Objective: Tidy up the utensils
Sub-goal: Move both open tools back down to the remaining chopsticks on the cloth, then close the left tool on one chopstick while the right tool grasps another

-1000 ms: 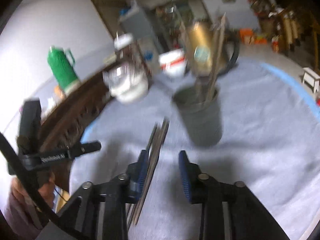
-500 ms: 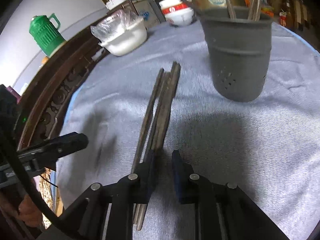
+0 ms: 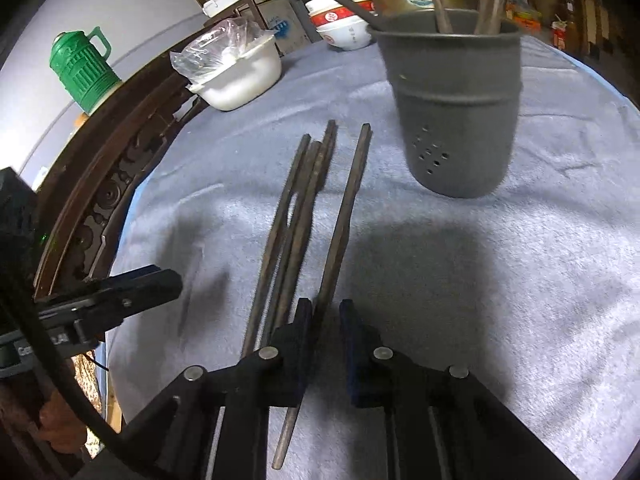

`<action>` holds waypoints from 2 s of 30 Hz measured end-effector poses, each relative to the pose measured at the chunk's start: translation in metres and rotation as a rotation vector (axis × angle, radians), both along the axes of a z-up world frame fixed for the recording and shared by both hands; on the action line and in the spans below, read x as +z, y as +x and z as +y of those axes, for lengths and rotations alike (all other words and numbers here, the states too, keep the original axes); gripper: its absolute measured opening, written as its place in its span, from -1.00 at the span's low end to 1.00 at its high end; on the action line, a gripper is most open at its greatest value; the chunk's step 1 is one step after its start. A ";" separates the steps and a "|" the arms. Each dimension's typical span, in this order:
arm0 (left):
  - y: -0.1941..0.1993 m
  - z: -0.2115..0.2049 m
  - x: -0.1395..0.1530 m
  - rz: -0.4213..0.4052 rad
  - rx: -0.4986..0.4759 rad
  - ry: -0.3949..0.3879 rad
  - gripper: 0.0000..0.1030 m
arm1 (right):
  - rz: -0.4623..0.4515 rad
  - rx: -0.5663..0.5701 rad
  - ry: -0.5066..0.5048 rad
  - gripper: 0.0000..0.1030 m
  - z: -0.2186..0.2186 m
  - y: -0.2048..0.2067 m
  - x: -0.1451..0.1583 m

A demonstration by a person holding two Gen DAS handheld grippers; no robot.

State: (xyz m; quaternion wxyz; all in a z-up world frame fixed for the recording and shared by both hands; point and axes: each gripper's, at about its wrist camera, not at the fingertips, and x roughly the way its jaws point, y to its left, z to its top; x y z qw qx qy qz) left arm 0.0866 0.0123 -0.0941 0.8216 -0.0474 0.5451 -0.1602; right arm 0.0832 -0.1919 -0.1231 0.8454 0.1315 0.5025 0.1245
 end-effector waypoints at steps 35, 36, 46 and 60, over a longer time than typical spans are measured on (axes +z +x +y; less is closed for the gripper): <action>0.046 -0.049 -0.025 0.029 -0.075 0.072 -0.06 | 0.030 0.006 0.045 -0.71 -0.014 -0.008 0.000; 0.046 -0.048 -0.026 0.030 -0.083 0.070 -0.09 | 0.034 0.005 0.044 -0.72 -0.014 -0.008 -0.001; 0.031 -0.035 -0.027 0.024 -0.148 0.088 -0.19 | 0.092 0.013 0.021 -0.74 -0.016 -0.018 0.000; 0.027 -0.018 -0.020 0.050 -0.127 0.082 -0.18 | 0.114 -0.014 0.072 -0.65 -0.030 -0.026 0.006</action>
